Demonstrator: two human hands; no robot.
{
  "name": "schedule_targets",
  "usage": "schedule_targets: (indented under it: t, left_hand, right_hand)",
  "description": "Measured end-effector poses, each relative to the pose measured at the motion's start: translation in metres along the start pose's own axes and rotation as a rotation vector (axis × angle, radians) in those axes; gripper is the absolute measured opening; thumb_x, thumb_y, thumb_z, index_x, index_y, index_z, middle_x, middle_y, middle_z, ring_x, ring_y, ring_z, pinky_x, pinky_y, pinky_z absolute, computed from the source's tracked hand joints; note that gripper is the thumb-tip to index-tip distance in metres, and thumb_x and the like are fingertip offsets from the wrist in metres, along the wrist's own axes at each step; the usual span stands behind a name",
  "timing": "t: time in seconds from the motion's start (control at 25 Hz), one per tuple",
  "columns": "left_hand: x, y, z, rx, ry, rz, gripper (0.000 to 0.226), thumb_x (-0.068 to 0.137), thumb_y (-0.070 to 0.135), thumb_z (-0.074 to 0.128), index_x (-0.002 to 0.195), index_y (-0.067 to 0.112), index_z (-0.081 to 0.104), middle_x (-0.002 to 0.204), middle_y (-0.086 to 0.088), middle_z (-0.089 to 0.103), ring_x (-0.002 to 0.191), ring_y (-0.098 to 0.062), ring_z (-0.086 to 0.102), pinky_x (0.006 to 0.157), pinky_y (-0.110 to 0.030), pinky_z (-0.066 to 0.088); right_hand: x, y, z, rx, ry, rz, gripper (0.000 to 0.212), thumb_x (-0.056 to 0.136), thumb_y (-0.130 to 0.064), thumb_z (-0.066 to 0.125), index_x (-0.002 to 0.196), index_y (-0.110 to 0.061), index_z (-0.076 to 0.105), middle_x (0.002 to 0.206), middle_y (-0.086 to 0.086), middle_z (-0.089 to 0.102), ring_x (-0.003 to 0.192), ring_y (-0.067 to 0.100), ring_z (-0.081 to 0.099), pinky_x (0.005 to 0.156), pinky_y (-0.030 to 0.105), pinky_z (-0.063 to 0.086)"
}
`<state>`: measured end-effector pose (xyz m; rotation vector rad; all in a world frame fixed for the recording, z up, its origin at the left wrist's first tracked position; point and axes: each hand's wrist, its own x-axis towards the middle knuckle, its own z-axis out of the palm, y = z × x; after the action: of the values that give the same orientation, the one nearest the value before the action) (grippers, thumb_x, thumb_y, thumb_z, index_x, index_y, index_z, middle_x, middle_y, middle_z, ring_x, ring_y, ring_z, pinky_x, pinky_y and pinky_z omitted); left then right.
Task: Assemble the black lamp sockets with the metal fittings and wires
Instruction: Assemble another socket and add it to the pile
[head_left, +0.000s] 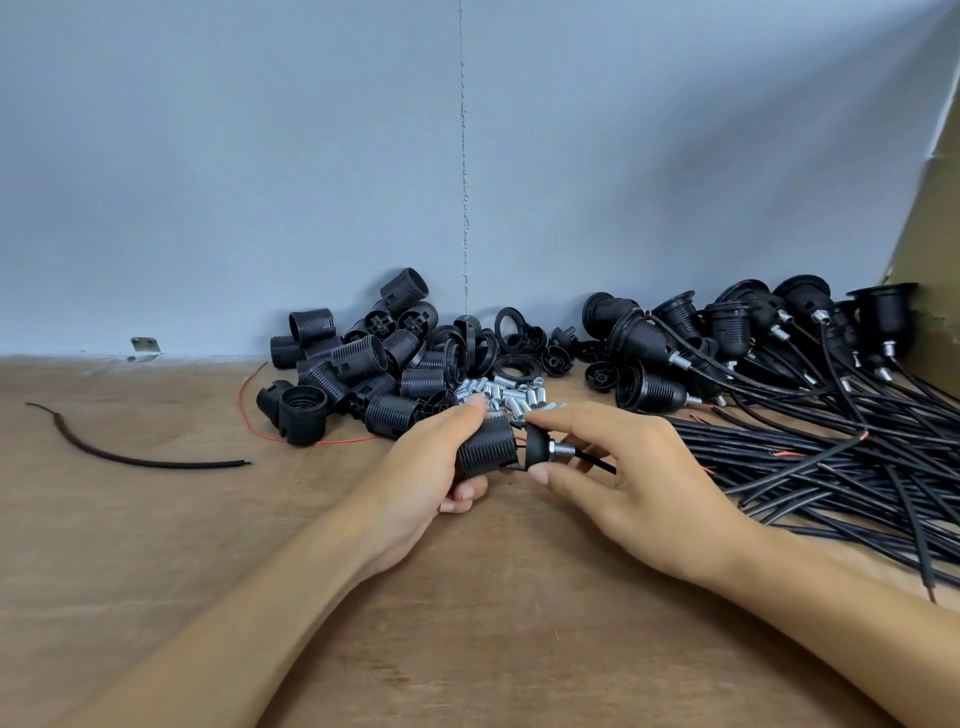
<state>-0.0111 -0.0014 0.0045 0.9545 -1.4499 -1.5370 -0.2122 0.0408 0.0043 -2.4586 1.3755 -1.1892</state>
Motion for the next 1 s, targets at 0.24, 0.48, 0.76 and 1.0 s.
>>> schedule_targets:
  t: [0.24, 0.48, 0.76, 1.0]
  left_hand:
    - [0.0, -0.001, -0.001, 0.074, -0.018, 0.034, 0.038, 0.105, 0.046, 0.046, 0.087, 0.016, 0.062, 0.064, 0.01, 0.059, 0.048, -0.009, 0.033, 0.042, -0.018, 0.023]
    - [0.001, -0.006, -0.005, 0.038, -0.008, 0.055, 0.033, 0.101, 0.043, 0.057, 0.076, 0.023, 0.064, 0.072, 0.004, 0.056, 0.051, -0.01, 0.042, 0.043, -0.019, 0.029]
    - [-0.004, -0.006, 0.002, 0.065, 0.0, 0.075, 0.024, 0.083, 0.047, 0.064, 0.086, 0.026, 0.075, 0.081, -0.005, 0.063, 0.062, -0.014, 0.055, 0.053, -0.025, 0.044]
    - [-0.013, -0.011, 0.017, 0.256, 0.211, 0.201, 0.039, 0.064, 0.039, 0.094, 0.093, 0.028, 0.071, 0.087, 0.01, 0.077, 0.08, -0.002, 0.071, 0.065, -0.009, 0.048]
  right_hand:
    - [0.002, 0.002, -0.001, -0.008, -0.033, 0.023, 0.039, 0.093, -0.032, 0.068, 0.131, -0.03, 0.062, 0.114, -0.019, 0.068, 0.098, 0.004, 0.063, 0.084, 0.024, 0.049]
    - [0.002, 0.002, -0.002, 0.039, -0.033, 0.022, 0.039, 0.091, -0.026, 0.07, 0.13, -0.029, 0.063, 0.114, -0.018, 0.068, 0.097, 0.004, 0.064, 0.082, 0.022, 0.049]
    - [-0.001, -0.002, 0.001, 0.027, -0.036, -0.051, 0.04, 0.09, -0.018, 0.073, 0.13, -0.02, 0.064, 0.117, -0.008, 0.066, 0.102, 0.008, 0.063, 0.092, 0.02, 0.046]
    - [-0.003, -0.004, 0.005, 0.031, 0.0, -0.111, 0.045, 0.084, -0.004, 0.072, 0.128, -0.015, 0.066, 0.118, -0.006, 0.067, 0.111, 0.009, 0.061, 0.097, 0.028, 0.047]
